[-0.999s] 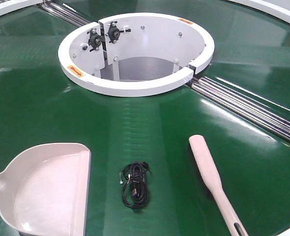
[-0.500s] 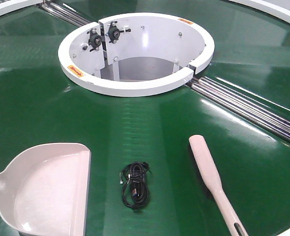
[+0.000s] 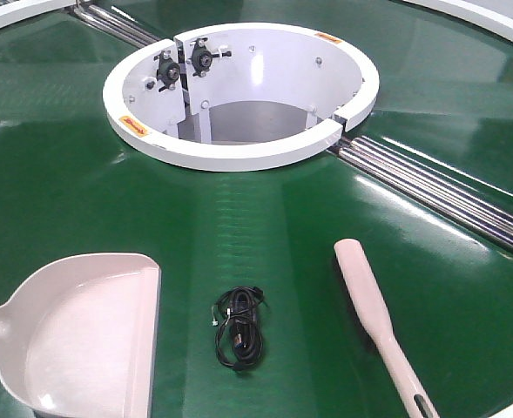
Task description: Clean and inspect green conveyor with broom and dustpan
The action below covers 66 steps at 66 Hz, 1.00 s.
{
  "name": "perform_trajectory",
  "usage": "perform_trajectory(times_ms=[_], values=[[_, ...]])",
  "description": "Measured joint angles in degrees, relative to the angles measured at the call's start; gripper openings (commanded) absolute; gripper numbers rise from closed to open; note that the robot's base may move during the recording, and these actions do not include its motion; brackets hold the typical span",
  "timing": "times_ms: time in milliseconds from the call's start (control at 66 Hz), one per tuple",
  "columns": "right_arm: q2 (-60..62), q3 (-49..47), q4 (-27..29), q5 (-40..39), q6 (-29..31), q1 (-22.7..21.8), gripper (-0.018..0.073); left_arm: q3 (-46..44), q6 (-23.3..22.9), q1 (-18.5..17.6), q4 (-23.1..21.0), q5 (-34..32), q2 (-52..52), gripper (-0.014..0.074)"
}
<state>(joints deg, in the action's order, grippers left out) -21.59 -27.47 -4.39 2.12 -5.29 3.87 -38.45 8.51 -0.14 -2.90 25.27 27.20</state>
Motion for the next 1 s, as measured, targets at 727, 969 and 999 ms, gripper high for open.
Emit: perform_trajectory(times_ms=[727,969,999], values=[[-64.8,-44.9,3.0,56.1,-0.8,14.6,0.058,0.0,0.1,0.0,-0.9,0.3,0.0,0.0569],[-79.6,-56.0,3.2,66.1,0.3,14.8,0.058,0.0,0.1,0.0,-2.7,0.5,0.0,0.0569],[-80.5,-56.3,3.2,66.7,0.4,14.8,0.058,0.0,0.1,0.0,-2.7,0.6,0.0,0.0569]])
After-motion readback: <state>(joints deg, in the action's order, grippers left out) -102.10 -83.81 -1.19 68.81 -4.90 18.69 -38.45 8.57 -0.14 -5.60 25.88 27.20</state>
